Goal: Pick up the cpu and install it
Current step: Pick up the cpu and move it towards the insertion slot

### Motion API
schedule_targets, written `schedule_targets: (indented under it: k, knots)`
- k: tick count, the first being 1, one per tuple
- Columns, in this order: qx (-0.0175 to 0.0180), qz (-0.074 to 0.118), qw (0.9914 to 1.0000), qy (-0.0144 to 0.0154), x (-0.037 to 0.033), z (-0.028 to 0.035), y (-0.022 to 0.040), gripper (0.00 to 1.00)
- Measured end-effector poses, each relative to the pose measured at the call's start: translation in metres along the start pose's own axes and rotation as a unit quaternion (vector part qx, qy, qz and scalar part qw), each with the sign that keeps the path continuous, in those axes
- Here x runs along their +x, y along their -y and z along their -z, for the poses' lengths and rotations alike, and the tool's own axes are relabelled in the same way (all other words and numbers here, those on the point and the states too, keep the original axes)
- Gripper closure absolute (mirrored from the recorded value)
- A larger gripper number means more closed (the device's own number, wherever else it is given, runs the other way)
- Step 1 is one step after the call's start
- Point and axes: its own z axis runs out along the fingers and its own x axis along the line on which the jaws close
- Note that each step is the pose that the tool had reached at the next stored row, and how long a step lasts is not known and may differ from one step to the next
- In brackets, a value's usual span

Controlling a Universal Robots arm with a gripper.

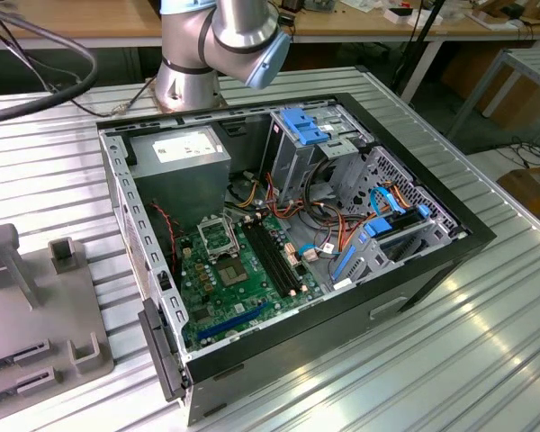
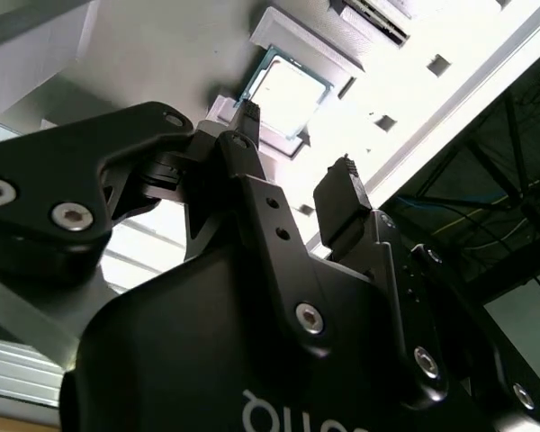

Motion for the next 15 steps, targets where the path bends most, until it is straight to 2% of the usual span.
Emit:
schedule_targets:
  k: [15]
  knots:
    - [0.0002,0.0,1.0,0.0,-0.001,-0.0286,0.0012,0.48]
